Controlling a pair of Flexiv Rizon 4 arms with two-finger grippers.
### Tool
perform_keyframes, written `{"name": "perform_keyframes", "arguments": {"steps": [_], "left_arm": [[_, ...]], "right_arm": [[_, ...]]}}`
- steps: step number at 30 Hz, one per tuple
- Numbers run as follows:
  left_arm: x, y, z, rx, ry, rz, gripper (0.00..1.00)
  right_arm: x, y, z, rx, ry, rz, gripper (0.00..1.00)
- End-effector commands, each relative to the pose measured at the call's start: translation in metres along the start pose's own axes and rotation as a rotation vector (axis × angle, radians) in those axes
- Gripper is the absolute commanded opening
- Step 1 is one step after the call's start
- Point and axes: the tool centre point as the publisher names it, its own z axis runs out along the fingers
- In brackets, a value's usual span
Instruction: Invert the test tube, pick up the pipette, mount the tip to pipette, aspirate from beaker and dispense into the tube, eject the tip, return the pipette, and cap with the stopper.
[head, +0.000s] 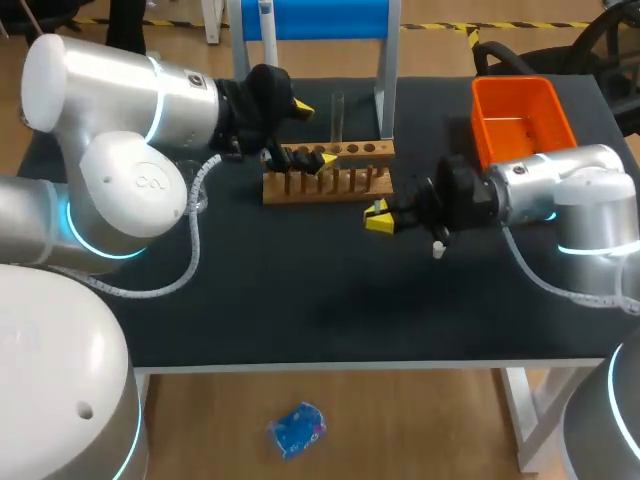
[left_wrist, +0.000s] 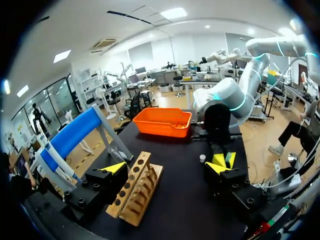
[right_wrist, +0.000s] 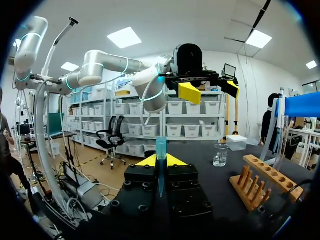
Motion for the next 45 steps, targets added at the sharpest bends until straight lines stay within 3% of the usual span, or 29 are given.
{"name": "perform_keyframes", "arguments": {"steps": [1, 12, 28, 37, 45], "left_arm": [[-0.002, 0.003, 0.003, -0.007, -0.007, -0.009, 1.00], [-0.002, 0.003, 0.003, -0.007, -0.007, -0.009, 1.00], [-0.002, 0.003, 0.003, -0.007, -0.007, -0.009, 1.00], [-0.071, 0.005, -0.002, 0.059, -0.289, -0.168, 1.00], [-0.130, 0.010, 0.011, 0.106, -0.399, -0.309, 1.00]], "right_arm": [[0.025, 0.009, -0.020, 0.017, -0.036, 0.000, 0.00], [0.037, -0.001, -0.059, -0.013, -0.053, 0.020, 0.00], [0.037, -0.004, -0.063, -0.016, -0.030, 0.047, 0.00], [0.037, -0.004, -0.063, -0.016, -0.030, 0.047, 0.00], [0.037, -0.004, -0.063, -0.016, -0.030, 0.047, 0.00]]}}
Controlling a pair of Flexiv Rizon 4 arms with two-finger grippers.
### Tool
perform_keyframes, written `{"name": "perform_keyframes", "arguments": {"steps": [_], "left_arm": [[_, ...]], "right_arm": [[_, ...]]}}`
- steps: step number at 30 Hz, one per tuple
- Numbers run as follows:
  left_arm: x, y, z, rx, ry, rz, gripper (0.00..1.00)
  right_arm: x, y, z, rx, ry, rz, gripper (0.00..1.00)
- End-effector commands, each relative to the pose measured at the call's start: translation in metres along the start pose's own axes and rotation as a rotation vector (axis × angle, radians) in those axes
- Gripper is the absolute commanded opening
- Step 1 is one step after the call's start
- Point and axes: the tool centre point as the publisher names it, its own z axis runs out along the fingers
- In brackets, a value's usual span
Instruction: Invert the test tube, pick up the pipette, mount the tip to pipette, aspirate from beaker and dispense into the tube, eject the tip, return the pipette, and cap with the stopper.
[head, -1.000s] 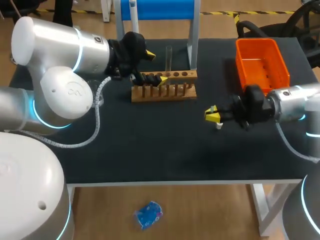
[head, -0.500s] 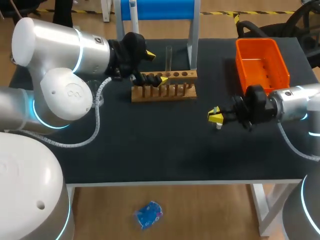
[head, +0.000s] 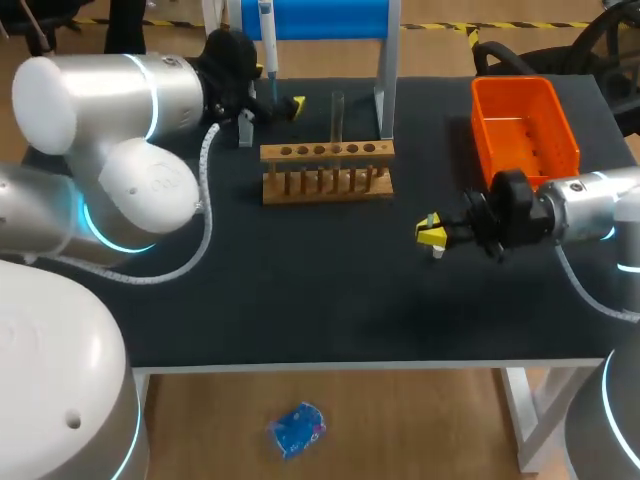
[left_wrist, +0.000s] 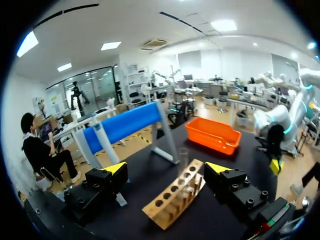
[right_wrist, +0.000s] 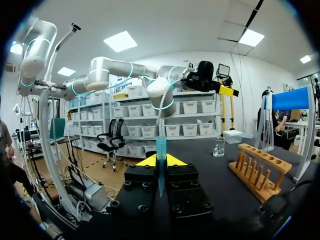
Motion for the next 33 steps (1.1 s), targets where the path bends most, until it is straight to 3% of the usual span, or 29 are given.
{"name": "perform_keyframes", "arguments": {"steps": [1, 19, 25, 33], "left_arm": [[-0.011, 0.000, 0.036, 0.018, -0.068, -0.035, 1.00], [-0.015, -0.001, 0.040, 0.022, -0.072, -0.057, 1.00], [-0.035, -0.009, 0.054, 0.038, -0.241, -0.066, 1.00], [-0.067, -0.011, 0.074, 0.042, -0.338, -0.141, 1.00]], "right_arm": [[0.000, 0.000, -0.001, 0.000, 0.002, 0.000, 0.00], [0.000, 0.000, -0.001, 0.000, 0.002, 0.000, 0.00], [0.000, 0.000, -0.001, 0.000, 0.002, 0.000, 0.00], [0.000, 0.000, -0.001, 0.000, 0.002, 0.000, 0.00]]}}
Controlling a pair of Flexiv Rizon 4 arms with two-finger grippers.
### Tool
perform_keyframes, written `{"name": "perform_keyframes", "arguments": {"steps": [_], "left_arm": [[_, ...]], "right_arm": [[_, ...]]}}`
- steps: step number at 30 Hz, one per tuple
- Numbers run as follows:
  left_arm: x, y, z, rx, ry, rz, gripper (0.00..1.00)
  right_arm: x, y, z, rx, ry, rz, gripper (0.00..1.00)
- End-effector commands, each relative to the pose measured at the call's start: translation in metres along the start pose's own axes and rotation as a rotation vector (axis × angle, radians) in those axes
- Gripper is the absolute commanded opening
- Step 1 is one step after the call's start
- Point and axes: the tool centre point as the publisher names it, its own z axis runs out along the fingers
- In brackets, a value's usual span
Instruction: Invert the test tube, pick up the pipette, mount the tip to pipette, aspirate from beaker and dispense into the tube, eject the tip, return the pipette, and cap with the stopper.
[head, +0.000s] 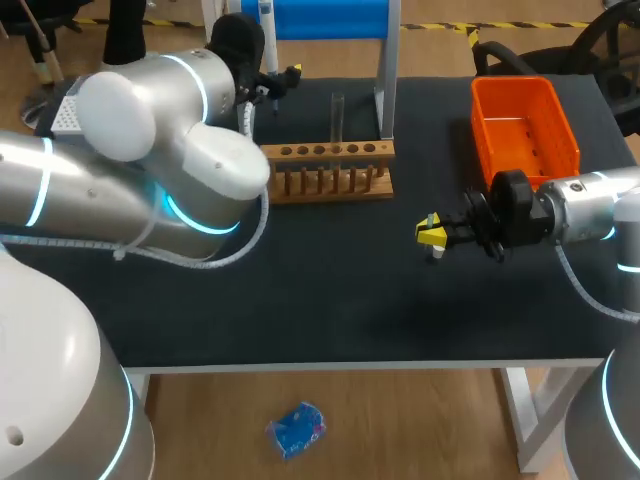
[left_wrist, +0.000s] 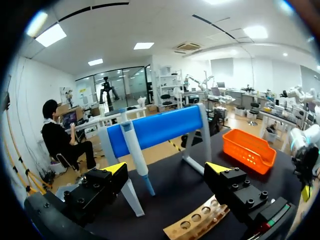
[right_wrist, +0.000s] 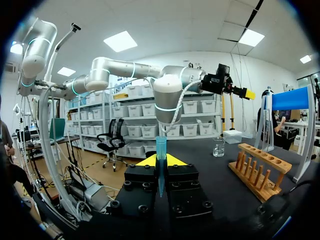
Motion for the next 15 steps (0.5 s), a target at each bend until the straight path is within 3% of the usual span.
{"name": "perform_keyframes", "arguments": {"steps": [1, 15], "left_arm": [[-0.002, -0.004, 0.025, 0.008, -0.089, -0.032, 1.00], [-0.026, -0.010, 0.056, 0.043, -0.197, -0.103, 1.00]], "right_arm": [[0.000, 0.000, -0.001, 0.000, 0.002, 0.000, 0.00], [0.000, 0.000, -0.001, 0.000, 0.002, 0.000, 0.00]]}}
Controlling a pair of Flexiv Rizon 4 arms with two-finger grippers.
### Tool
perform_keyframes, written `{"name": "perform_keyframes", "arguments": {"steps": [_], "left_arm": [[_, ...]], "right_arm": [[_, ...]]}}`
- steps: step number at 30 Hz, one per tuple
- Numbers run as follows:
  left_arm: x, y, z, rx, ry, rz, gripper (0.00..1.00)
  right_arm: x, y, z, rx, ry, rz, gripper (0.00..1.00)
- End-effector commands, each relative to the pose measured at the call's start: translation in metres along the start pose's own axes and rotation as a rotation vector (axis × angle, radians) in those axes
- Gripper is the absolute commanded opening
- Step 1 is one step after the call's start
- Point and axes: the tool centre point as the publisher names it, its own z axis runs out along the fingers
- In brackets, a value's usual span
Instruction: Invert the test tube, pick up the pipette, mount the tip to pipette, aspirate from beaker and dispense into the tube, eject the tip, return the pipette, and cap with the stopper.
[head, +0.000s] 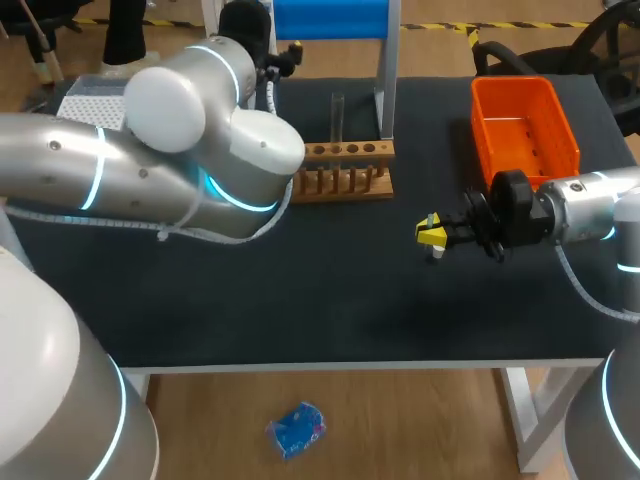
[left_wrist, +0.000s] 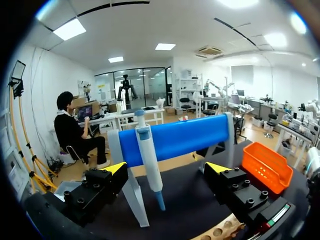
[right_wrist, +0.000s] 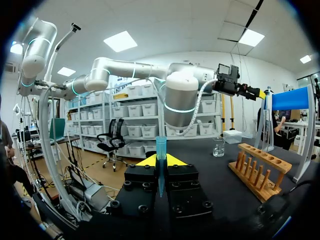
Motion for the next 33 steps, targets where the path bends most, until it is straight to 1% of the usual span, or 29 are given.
{"name": "perform_keyframes", "arguments": {"steps": [1, 11, 14, 27, 33], "left_arm": [[0.001, 0.003, 0.018, 0.020, -0.052, -0.024, 1.00], [-0.005, 0.002, 0.038, 0.016, -0.126, -0.054, 1.00], [-0.006, 0.000, 0.043, 0.010, -0.146, -0.068, 1.00], [-0.006, 0.000, 0.043, 0.010, -0.146, -0.068, 1.00], [-0.008, -0.001, 0.053, 0.014, -0.117, -0.086, 1.00]], "right_arm": [[0.000, 0.000, -0.001, 0.000, 0.002, -0.001, 0.00], [0.000, 0.000, -0.001, 0.000, 0.002, -0.001, 0.00], [0.000, 0.000, -0.001, 0.000, 0.002, -0.001, 0.00], [0.000, 0.000, -0.001, 0.000, 0.002, -0.001, 0.00], [0.000, 0.000, -0.001, 0.000, 0.002, -0.001, 0.00]]}}
